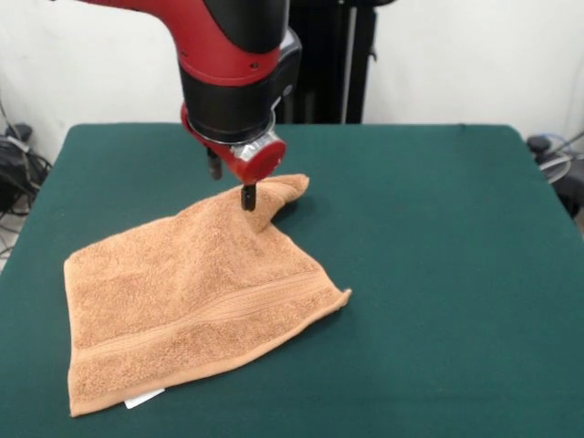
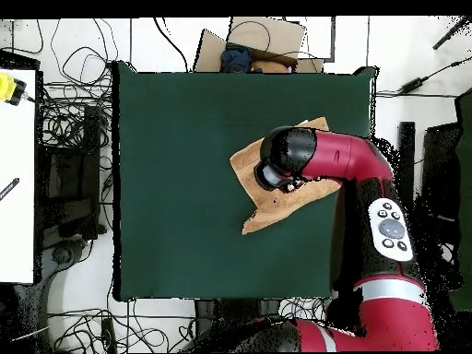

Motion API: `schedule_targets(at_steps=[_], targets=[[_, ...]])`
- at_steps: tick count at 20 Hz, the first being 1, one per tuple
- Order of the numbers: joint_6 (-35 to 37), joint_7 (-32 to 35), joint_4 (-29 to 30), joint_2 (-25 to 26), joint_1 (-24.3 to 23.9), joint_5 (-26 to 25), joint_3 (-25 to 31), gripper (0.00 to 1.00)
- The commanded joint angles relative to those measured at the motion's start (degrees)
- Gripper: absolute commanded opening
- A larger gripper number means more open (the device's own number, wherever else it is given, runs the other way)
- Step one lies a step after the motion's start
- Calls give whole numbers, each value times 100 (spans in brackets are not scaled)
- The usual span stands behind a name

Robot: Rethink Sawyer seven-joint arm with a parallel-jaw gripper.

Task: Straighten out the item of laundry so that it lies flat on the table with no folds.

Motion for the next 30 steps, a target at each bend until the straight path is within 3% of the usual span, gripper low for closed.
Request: schedule_targets(at_steps=[1, 7, 11, 16, 20, 26, 30], targets=[[254, -1361, 408, 178, -8, -263, 532, 100], [46, -1098, 540, 99, -25, -120, 562, 100], [-871, -959, 737, 134, -179, -28, 791, 100], [-1739, -336, 241, 760, 84, -180, 803, 100], [-2183, 26, 181, 925, 222, -50, 744, 100], [-2027, 531, 304, 602, 657, 252, 421, 100], [-2108, 635, 17, 869, 874, 340, 403, 100]])
